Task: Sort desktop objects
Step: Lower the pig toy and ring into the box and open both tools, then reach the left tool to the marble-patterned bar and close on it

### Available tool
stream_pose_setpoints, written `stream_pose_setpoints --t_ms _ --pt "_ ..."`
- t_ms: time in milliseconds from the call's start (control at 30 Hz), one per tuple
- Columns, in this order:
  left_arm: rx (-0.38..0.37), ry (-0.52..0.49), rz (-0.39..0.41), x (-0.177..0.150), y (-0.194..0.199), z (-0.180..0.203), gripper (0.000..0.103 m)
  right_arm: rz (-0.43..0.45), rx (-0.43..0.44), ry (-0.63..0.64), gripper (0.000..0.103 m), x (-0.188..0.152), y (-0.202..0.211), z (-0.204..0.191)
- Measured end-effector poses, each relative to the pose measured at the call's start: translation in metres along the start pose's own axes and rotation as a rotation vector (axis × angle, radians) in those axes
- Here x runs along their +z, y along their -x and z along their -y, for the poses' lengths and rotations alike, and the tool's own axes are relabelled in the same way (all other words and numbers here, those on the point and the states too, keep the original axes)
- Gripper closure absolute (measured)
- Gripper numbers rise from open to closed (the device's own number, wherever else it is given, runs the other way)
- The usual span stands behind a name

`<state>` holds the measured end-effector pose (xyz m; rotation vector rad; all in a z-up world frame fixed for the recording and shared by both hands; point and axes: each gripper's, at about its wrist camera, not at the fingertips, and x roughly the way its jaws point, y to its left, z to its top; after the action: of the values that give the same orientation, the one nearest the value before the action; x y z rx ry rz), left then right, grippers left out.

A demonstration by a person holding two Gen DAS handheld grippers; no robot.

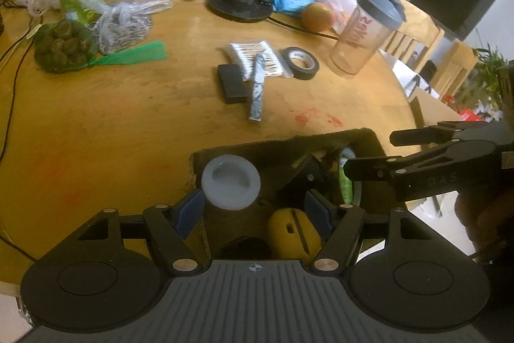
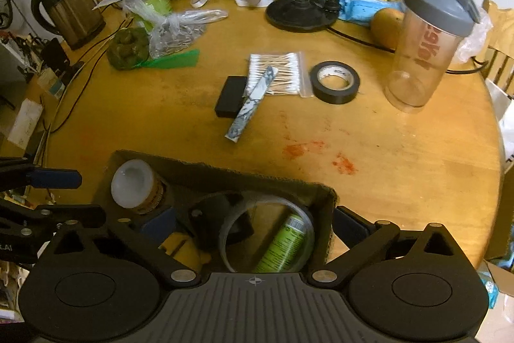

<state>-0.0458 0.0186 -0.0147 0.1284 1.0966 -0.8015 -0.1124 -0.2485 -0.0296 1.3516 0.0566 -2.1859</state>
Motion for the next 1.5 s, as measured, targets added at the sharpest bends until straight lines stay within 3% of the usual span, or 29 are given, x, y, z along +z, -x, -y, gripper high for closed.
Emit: stream_pose_setpoints --t_ms 300,500,600,733,1000,1500 --pt "0.027 0.041 0.033 0.002 0.005 -0.008 0.034 -0.007 0.015 0.007 0.000 0.009 -0.006 -0.005" --pt "0.066 0.015 0.083 0.010 0.005 -0.006 0.034 0.037 -0.031 0.036 0.000 0.011 -0.003 -0.006" --pt "0.094 -0.024 0.124 0.014 0.005 -0.002 0.023 0.062 -0.054 0.041 0.000 0.011 -0.002 -0.003" --pt "0.131 -0.073 0.159 0.022 0.002 0.006 0.017 0.103 -0.090 0.037 0.000 0.011 0.001 0.004" --pt "0.160 -0.151 0.140 0.040 -0.013 0.016 0.014 0.144 -0.121 -0.007 0.000 0.014 0.004 0.022" --pt "0.112 -0.268 0.076 0.073 -0.049 0.036 0.014 0.076 -0.095 -0.091 0.000 0.018 0.001 0.055"
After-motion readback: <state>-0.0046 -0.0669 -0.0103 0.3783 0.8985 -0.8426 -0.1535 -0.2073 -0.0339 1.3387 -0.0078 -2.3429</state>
